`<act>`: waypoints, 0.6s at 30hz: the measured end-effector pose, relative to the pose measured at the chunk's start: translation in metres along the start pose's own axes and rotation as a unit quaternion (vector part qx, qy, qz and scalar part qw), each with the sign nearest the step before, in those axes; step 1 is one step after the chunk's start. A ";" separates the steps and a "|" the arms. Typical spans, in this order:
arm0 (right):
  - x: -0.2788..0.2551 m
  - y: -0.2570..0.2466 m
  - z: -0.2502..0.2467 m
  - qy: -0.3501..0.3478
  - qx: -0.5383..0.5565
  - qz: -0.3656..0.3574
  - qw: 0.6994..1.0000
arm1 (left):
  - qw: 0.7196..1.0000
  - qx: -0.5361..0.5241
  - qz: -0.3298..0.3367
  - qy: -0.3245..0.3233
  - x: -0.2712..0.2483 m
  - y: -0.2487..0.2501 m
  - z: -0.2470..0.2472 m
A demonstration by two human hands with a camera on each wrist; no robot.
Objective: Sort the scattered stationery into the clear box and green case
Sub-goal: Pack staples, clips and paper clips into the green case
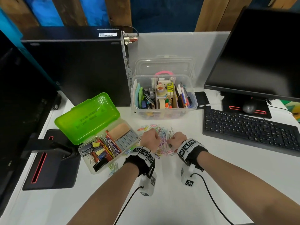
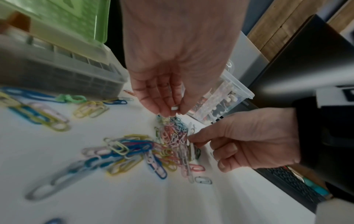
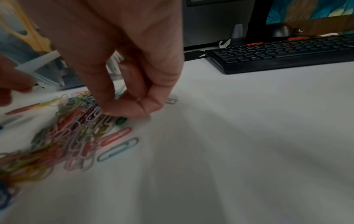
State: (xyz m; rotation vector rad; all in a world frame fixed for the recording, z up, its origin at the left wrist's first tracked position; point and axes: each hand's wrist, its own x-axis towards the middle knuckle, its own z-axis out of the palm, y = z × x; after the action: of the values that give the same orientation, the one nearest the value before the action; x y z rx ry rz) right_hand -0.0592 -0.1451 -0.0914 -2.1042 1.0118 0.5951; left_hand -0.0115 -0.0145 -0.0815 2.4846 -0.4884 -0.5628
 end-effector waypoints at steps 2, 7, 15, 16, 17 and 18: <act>0.000 0.004 0.001 -0.009 0.007 0.001 1.000 | 1.000 0.003 -0.004 -0.012 0.006 0.007 0.003; -0.006 0.012 -0.006 -0.009 0.043 -0.022 0.999 | 0.998 0.001 -0.058 -0.026 0.021 0.022 0.017; -0.006 0.028 -0.017 -0.047 0.086 -0.023 0.995 | 0.996 0.026 -0.074 -0.044 0.024 0.035 0.028; -0.005 0.029 -0.018 -0.053 0.084 -0.022 0.995 | 0.995 0.034 -0.075 -0.051 0.024 0.036 0.028; -0.004 0.029 -0.018 -0.058 0.083 -0.022 0.995 | 0.994 0.041 -0.078 -0.056 0.025 0.036 0.029; -0.004 0.029 -0.019 -0.064 0.086 -0.019 0.994 | 0.994 0.047 -0.081 -0.061 0.025 0.036 0.028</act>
State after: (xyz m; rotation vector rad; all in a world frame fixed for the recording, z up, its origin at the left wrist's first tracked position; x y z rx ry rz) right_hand -0.0831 -0.1710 -0.0886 -1.9053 0.9149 0.5932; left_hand -0.0118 -0.0662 -0.0898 2.6062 -0.3694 -0.7751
